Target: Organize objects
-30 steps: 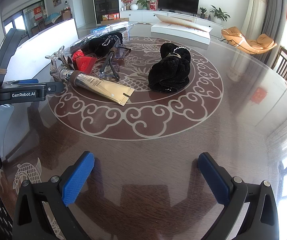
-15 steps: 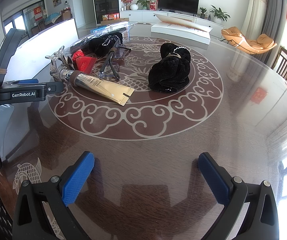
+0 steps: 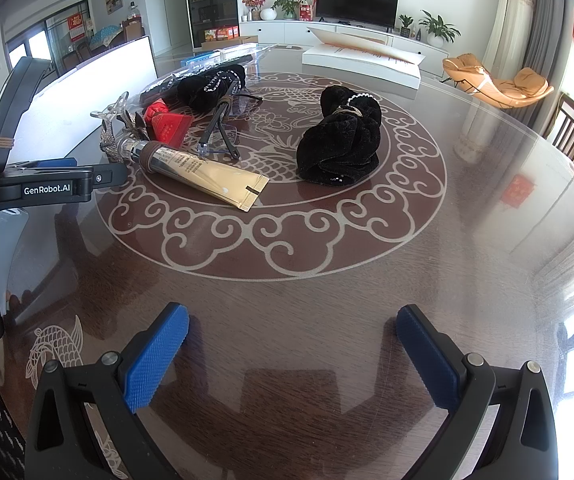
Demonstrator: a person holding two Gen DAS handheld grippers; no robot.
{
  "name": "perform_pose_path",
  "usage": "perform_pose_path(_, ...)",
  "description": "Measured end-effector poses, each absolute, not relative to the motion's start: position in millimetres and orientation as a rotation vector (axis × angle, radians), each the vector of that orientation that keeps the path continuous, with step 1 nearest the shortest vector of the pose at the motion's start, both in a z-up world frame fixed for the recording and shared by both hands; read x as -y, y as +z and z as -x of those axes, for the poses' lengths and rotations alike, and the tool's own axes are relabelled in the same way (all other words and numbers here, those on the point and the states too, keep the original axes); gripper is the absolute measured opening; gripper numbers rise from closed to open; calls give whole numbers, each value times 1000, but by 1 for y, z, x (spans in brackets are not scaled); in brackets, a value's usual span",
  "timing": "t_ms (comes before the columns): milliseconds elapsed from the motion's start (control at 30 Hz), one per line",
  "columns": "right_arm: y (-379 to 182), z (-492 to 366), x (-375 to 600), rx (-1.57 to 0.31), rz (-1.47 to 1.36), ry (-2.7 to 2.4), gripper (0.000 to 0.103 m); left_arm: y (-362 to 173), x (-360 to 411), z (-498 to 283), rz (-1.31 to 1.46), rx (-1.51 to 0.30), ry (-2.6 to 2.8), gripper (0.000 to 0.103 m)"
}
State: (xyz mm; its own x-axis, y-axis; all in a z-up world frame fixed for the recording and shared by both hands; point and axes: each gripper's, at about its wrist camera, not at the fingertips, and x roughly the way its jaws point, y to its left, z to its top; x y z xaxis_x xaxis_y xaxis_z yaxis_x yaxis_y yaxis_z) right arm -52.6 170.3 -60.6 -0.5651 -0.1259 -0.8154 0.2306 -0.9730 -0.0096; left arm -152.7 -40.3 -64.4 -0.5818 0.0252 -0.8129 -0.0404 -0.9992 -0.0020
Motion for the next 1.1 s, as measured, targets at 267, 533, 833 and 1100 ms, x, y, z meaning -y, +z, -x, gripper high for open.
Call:
perform_pose_path(267,-61,52,-170,-170,-1345,-2608,103,-65,41,153,1418,-26,2762,103)
perform_pose_path(533,-61,53,-171,-170,-1345,-2608,103,-65,41,153,1418,-26,2762,103)
perform_pose_path(833,-61,52,-171,-170,-1345,-2608,103,-62,41,144,1417,-20,2796,103)
perform_pose_path(1100,-61,52,-171,-170,-1345,-2608,103,-37,45,100,1224,48,2943,103)
